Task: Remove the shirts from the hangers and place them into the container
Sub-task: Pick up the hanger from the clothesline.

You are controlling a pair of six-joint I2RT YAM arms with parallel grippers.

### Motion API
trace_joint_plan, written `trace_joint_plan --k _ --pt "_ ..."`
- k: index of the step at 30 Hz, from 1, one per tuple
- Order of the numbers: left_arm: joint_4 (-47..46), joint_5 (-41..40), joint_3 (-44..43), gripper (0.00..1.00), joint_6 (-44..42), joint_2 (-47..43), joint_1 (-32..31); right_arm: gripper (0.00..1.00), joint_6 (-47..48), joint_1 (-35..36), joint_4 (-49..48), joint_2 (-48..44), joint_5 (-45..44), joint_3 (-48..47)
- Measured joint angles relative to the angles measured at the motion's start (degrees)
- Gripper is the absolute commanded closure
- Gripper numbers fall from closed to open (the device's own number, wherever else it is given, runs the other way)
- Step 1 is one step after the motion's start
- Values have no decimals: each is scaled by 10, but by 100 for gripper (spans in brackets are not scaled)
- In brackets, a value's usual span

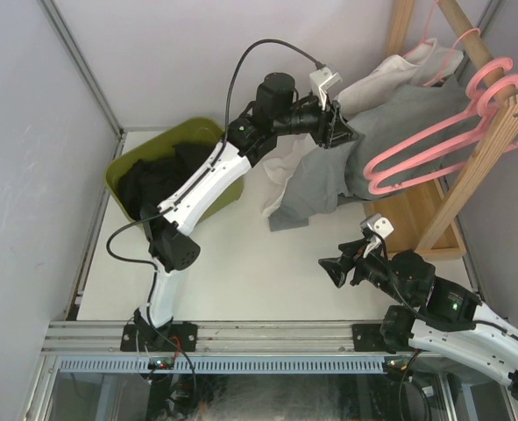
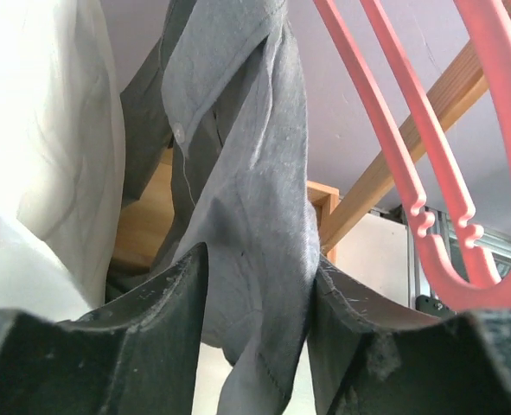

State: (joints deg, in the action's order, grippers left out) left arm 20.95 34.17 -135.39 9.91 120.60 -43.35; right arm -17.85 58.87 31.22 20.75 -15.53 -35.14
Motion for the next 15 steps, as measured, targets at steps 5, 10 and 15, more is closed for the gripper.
trace_joint_plan --k 5,10,15 --pt "19 -15 -24 99 -1 11 -7 34 -5 0 0 0 0 0" --pt "25 -20 -24 100 -5 14 -10 34 -8 0 1 0 0 0" --pt "-9 -22 -14 100 -5 10 -12 34 -12 0 2 0 -4 0"
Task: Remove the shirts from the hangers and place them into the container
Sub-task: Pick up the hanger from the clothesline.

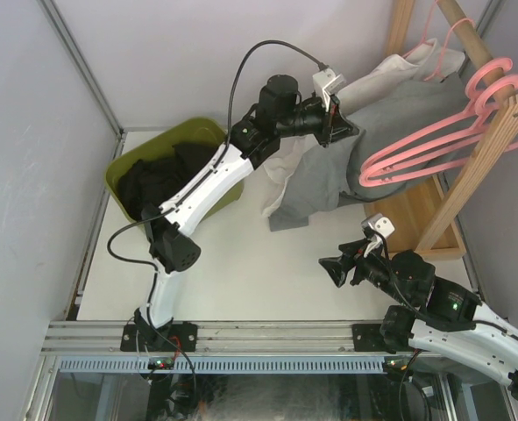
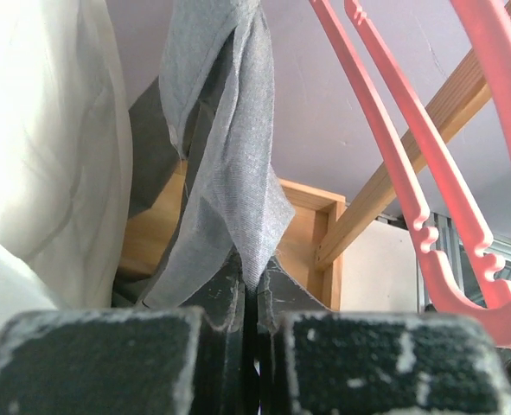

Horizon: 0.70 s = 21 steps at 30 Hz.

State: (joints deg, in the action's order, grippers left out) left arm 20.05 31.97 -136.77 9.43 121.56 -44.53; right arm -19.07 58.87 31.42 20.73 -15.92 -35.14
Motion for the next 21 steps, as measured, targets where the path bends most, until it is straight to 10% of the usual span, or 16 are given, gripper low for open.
trace_joint_plan --k 21 --pt "-191 -21 151 100 4 -139 2 35 -13 0 19 -12 -16 0"
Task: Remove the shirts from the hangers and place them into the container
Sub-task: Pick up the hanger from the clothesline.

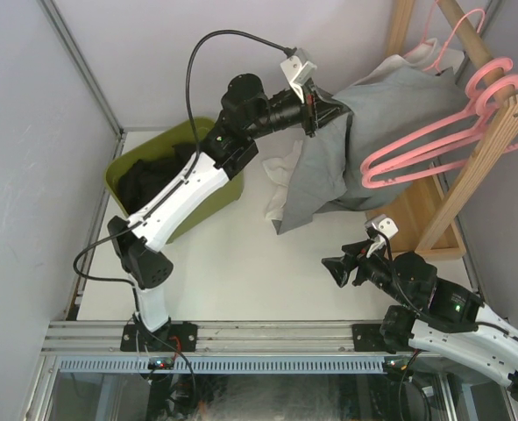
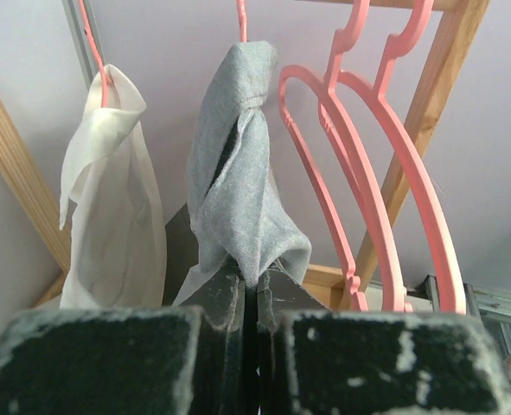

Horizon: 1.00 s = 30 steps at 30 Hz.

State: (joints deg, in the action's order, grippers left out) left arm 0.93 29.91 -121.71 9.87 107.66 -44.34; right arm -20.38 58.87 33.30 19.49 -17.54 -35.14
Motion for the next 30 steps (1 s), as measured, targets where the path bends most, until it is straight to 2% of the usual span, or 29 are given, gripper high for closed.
trace_joint_plan --k 6,10,19,26,30 --pt "-43 -27 44 100 -1 -29 0 35 0 0 0 0 0 0" --pt "-76 -59 125 100 -6 -75 2 35 0 0 0 0 0 0" --pt "-186 -130 419 100 2 -235 20 35 0 0 -12 0 1 0" --pt "-230 -188 625 100 22 -394 20 40 -9 0 -81 8 13 3" --pt "-236 -224 730 100 26 -502 18 43 -31 0 -126 45 26 -3"
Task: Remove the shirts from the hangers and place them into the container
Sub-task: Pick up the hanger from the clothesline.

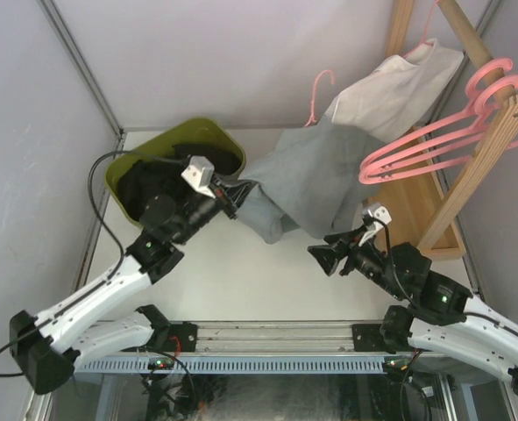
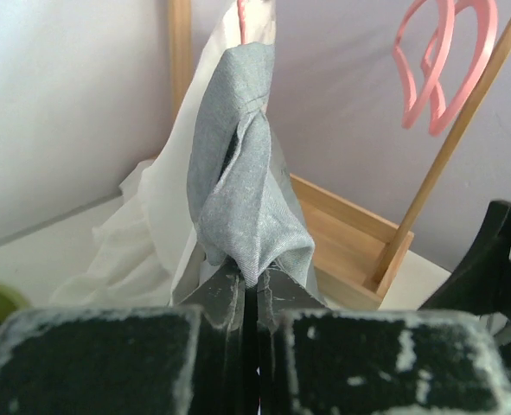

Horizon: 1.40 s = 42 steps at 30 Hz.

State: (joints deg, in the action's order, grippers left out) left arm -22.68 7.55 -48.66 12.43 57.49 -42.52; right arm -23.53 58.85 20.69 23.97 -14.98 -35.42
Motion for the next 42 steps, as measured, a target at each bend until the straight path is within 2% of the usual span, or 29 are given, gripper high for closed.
trace_joint_plan --k 5,10,14,20,29,34,37,42 --pt "16 -60 94 100 -13 -109 -28 44 -46 9 -12 105 2 -68" --pt "71 -159 136 100 -65 -180 -118 43 -76 63 -24 209 -42 -159" --pt "100 -257 151 100 -116 -202 -190 41 -143 89 -19 257 -103 -192" --pt "114 -414 161 100 -193 -181 -313 39 -241 91 -10 291 -148 -212" --pt "89 -545 161 100 -279 -123 -427 35 -297 91 15 344 -223 -237" --pt "70 -579 160 100 -306 -91 -470 35 -312 91 20 368 -237 -239" --pt "58 -598 160 100 -322 -76 -485 39 -321 91 23 376 -240 -239" --pt "32 -616 160 100 -339 -72 -490 39 -391 91 60 386 -263 -240"
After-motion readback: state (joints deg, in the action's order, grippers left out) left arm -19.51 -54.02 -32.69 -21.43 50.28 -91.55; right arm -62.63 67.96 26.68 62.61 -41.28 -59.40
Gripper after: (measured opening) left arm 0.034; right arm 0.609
